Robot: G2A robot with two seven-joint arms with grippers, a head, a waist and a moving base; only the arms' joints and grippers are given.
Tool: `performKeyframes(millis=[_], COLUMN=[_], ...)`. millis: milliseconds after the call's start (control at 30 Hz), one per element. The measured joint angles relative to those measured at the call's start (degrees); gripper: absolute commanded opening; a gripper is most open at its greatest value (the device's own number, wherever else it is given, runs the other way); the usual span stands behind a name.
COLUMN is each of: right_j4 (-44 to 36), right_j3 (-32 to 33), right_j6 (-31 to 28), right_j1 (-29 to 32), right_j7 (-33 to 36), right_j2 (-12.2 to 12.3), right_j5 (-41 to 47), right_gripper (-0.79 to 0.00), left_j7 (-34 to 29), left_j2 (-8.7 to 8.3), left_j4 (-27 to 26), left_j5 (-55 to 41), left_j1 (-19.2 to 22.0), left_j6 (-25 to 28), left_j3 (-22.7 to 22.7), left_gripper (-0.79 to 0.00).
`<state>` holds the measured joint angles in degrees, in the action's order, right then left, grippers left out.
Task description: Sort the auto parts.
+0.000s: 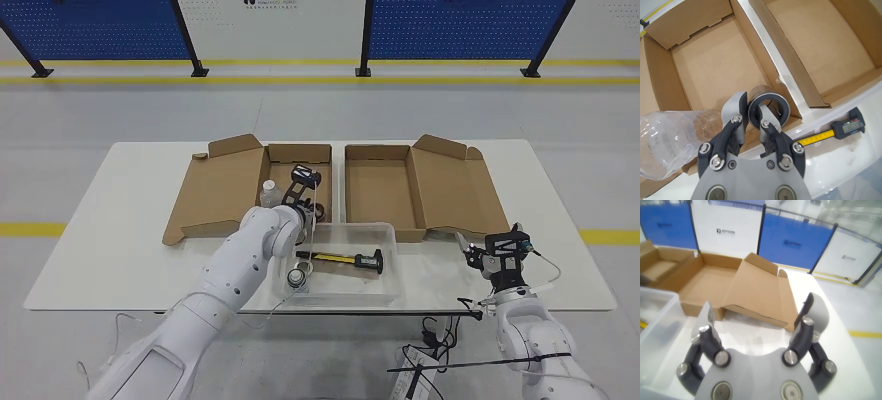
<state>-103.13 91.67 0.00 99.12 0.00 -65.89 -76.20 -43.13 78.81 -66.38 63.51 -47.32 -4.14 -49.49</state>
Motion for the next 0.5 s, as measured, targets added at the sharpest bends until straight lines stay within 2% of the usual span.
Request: performKeyframes(millis=[133, 233, 267, 300, 333, 500], right_j4=[0.0, 0.0, 0.0, 0.0, 0.0, 0.0], right_j3=[0.0, 0.0, 0.0, 0.0, 0.0, 0.0], right_j6=[0.0, 0.0, 0.0, 0.0, 0.0, 0.0], right_j1=[0.0, 0.0, 0.0, 0.0, 0.0, 0.0], right_j7=[0.0, 0.0, 0.0, 0.0, 0.0, 0.0], right_j2=[0.0, 0.0, 0.0, 0.0, 0.0, 0.0], right_j5=[0.0, 0.0, 0.0, 0.0, 0.0, 0.0], right_gripper=[0.000, 0.000, 0.000, 0.000, 0.000, 0.000], left_j7=[0.0, 0.0, 0.0, 0.0, 0.0, 0.5], left_j2=[0.18, 0.26, 0.28, 0.29, 0.31, 0.29], left_j4=[0.1, -0.2, -0.4, -0.6, -0.8, -3.0], left_j5=[0.2, 0.5, 0.6, 0.7, 0.8, 1.7], left_j1=[-0.1, -0.3, -0.5, -0.6, -0.7, -1.5], left_j6=[0.0, 0.0, 0.0, -0.1, -0.1, 0.0], left_j3=[-0.1, -0.3, -0.4, -0.5, -0.5, -1.0], left_gripper=[-0.539, -0.394, -0.163, -0.022, 0.000, 0.000])
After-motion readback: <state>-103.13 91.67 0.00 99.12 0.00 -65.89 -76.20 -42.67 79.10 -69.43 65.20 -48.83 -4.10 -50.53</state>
